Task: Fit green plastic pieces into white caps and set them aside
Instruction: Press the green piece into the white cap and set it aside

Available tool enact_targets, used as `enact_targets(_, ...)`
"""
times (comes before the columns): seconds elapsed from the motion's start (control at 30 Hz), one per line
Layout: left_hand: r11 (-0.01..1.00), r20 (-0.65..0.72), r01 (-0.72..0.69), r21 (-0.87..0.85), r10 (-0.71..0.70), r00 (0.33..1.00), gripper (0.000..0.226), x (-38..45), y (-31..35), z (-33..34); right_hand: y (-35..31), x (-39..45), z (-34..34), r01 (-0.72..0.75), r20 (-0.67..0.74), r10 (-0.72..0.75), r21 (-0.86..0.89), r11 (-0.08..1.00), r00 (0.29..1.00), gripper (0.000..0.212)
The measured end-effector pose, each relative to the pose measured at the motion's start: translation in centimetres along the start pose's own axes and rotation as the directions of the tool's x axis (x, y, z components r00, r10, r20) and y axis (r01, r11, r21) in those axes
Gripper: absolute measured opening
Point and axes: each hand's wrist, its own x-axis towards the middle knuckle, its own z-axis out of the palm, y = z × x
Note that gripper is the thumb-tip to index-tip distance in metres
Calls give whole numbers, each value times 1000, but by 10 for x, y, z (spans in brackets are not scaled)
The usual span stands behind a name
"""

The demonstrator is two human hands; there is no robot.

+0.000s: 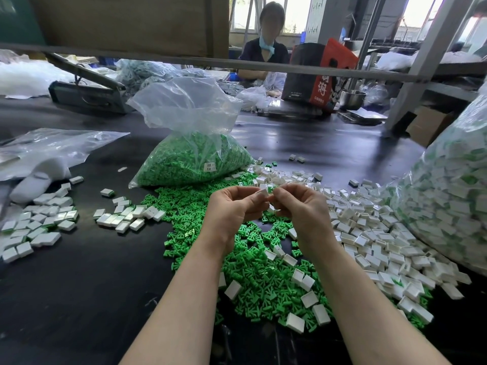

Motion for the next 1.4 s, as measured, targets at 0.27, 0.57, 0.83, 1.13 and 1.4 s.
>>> enact_targets(0.27,998,-9,-36,59,37,999,29,1,-3,-3,2,-1,-1,48,25,-45,-113,992,999,6)
enact_targets(0.57,929,18,-157,336,160,987,9,1,-1,-7,3,-1,-6,89,97,-65,-268,959,993,7)
enact_targets(0.83,857,51,-176,484,173,984,3,1,-1,-11,5,-2,-11,24,162,27,-307,951,986,10)
enact_targets(1.13,818,62,-201,539,199,978,8,1,-3,-11,2,-4,-11,91,183,-26,-357,930,983,9)
enact_targets(1.4,749,106,-220,625,198,975,5,2,-6,-13,2,-1,-12,150,205,-57,-473,868,977,5)
